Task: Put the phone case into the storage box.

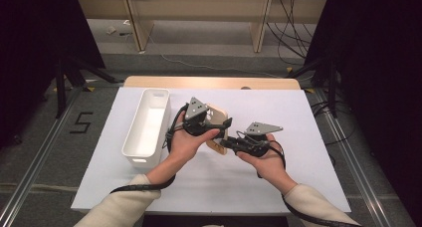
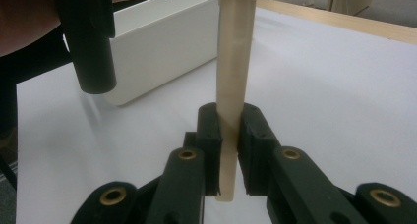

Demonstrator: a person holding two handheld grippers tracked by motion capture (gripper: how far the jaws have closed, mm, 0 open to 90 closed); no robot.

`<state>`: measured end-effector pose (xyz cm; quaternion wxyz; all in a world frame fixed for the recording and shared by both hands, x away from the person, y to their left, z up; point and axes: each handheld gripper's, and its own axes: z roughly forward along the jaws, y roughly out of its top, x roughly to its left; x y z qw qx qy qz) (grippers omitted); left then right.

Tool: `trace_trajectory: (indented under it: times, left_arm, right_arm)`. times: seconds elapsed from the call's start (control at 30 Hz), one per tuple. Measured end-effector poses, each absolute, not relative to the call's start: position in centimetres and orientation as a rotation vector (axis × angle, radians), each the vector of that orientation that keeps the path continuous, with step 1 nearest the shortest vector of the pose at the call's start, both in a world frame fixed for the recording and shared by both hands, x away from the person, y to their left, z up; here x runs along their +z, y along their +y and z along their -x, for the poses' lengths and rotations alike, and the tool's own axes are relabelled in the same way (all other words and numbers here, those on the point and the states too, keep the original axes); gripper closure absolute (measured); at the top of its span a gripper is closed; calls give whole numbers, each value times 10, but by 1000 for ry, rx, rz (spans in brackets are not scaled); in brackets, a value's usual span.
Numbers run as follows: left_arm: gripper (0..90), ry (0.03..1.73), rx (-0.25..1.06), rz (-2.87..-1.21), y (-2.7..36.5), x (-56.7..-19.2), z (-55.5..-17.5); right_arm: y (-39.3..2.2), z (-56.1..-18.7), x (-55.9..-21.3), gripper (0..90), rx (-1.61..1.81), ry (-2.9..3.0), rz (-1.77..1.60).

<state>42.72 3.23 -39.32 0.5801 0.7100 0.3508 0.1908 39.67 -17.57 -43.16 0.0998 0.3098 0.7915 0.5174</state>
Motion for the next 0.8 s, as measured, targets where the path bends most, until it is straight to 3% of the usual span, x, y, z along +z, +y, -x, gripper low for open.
trace_trajectory:
  times: [0.8]
  left_arm:
    - [100, 794, 464, -1668, 33, -392, -427]
  right_arm:
    - [-174, -397, -433, 784, 1525, 2318, -895]
